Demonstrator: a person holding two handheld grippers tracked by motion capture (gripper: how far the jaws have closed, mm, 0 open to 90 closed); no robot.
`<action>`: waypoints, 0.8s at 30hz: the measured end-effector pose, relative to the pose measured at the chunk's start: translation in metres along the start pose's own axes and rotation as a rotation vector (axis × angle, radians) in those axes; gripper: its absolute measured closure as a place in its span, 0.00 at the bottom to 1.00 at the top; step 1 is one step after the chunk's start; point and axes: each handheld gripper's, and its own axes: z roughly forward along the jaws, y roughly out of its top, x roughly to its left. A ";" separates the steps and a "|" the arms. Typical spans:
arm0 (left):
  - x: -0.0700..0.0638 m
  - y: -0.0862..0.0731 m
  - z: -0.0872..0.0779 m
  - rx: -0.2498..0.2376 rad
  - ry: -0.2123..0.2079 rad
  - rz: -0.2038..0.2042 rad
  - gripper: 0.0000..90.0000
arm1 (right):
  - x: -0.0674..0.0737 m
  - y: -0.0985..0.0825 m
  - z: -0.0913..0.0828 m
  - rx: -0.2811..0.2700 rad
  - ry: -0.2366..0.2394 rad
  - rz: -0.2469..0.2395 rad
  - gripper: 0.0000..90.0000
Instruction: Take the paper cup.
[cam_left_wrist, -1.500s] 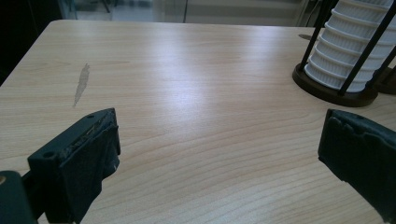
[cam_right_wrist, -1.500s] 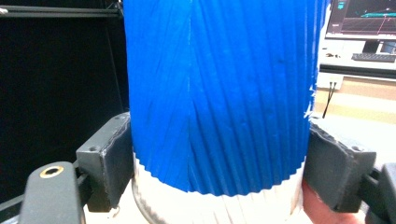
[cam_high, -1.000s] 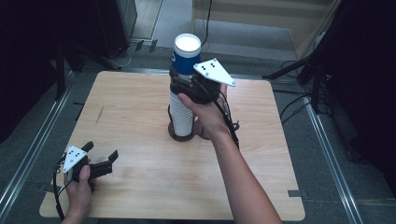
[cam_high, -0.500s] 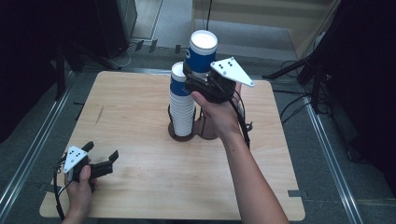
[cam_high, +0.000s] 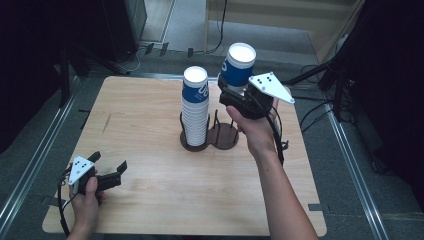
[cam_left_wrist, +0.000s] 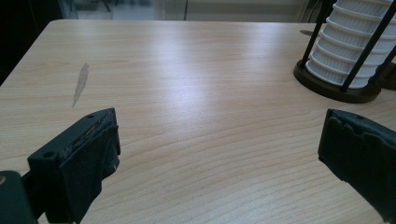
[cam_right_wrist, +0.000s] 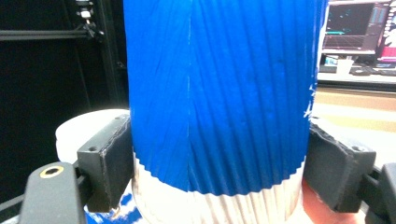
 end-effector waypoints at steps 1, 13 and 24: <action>0.000 0.000 0.000 0.000 0.001 0.002 0.00 | -0.001 -0.001 -0.001 0.000 -0.005 0.003 0.20; -0.002 -0.001 0.000 -0.010 0.020 0.021 0.00 | -0.015 -0.025 -0.019 0.027 -0.039 0.006 0.20; -0.003 -0.002 0.000 -0.013 0.023 0.025 0.00 | -0.018 -0.050 -0.039 0.061 -0.048 -0.004 0.20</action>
